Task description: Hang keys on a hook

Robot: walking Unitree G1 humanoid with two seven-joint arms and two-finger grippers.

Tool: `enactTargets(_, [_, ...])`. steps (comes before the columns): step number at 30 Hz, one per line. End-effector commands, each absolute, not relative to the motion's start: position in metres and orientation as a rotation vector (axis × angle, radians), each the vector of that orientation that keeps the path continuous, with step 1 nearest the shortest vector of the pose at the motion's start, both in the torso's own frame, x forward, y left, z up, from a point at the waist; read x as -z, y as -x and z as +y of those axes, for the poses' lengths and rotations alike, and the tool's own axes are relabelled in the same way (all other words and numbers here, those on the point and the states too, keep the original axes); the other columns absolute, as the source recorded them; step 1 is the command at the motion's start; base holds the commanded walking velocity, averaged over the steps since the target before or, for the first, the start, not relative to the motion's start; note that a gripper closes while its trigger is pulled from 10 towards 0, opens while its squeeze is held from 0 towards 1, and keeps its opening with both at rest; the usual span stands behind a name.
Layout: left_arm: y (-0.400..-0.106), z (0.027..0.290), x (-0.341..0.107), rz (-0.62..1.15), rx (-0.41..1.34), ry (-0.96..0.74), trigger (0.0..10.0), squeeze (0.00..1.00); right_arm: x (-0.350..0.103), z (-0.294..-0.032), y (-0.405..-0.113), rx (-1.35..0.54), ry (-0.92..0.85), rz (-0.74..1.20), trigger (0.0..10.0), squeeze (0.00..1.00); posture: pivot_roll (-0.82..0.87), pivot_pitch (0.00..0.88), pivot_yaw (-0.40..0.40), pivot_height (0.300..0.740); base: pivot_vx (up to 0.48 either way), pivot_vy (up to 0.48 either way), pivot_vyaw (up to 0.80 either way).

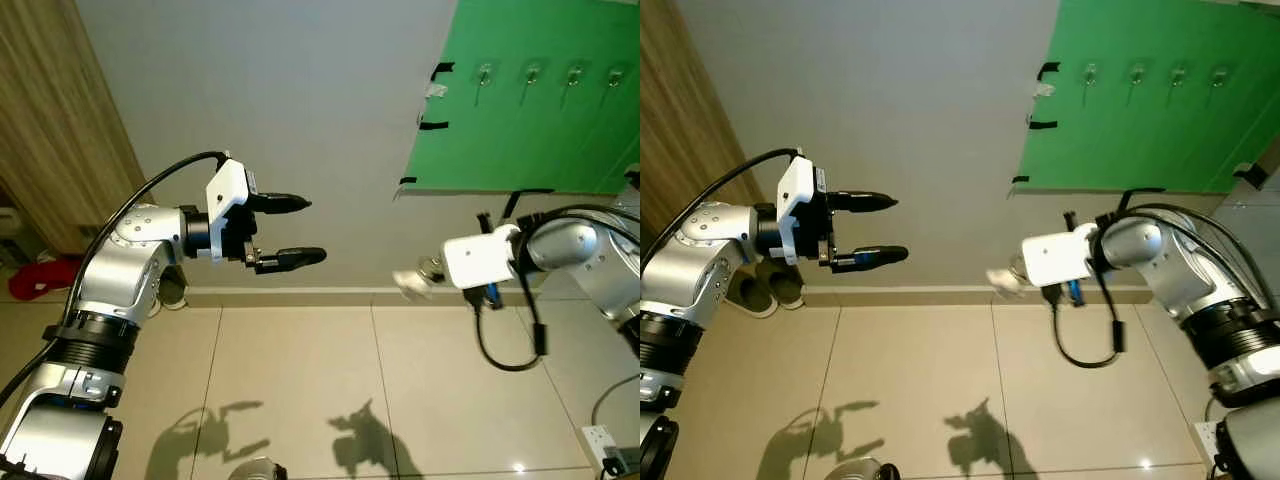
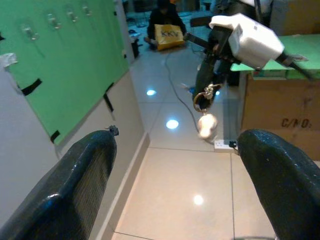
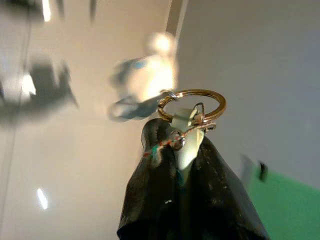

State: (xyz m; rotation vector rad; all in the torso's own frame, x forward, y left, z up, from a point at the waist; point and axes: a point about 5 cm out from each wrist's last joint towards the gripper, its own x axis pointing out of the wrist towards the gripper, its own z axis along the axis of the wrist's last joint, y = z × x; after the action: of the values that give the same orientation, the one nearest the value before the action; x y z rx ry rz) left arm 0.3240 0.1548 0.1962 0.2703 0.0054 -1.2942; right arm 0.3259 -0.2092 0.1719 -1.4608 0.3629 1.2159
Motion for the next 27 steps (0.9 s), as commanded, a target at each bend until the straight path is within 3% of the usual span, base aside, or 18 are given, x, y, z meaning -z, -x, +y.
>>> enactTargets(1, [-0.323, 0.147, -0.198, -0.005, 1.333, -0.284, 10.0, 0.00, -0.181, -0.219, -0.335, -1.153, 1.745, 0.351, 0.0, 0.00, -0.01, 0.000, 0.000, 0.740, 0.000, 0.000, 0.00])
enactTargets(5, [-0.322, 0.145, -0.196, -0.001, 1.346, -0.282, 10.0, 0.00, -0.185, -0.224, -0.341, -1.111, 1.855, 0.347, 0.0, 0.00, -0.01, 0.000, -0.004, 0.740, 0.000, 0.000, 0.00])
enactTargets(10, [-0.320, 0.139, -0.192, -0.021, 1.338, -0.264, 10.0, 0.00, -0.200, -0.207, -0.351, -1.092, 1.857, 0.181, 0.0, 0.00, -0.01, 0.000, -0.019, 0.740, 0.000, 0.000, 0.00])
enactTargets(14, [-0.319, 0.121, -0.186, -0.055, 1.319, -0.188, 10.0, 0.00, -0.205, -0.189, -0.354, -1.126, 1.600, 0.101, 0.0, 0.00, -0.01, 0.000, -0.028, 0.740, 0.000, 0.000, 0.00])
enactTargets(19, [-0.319, 0.110, -0.183, -0.069, 1.312, -0.143, 10.0, 0.00, -0.208, -0.179, -0.356, -1.152, 1.425, 0.063, 0.0, 0.00, -0.01, 0.000, -0.037, 0.740, 0.000, 0.000, 0.00])
enactTargets(27, [-0.322, 0.113, -0.182, -0.053, 1.304, -0.141, 10.0, 0.00, -0.212, -0.179, -0.356, -1.175, 1.323, 0.054, 0.0, 0.00, -0.01, 0.000, -0.035, 0.740, 0.000, 0.000, 0.00])
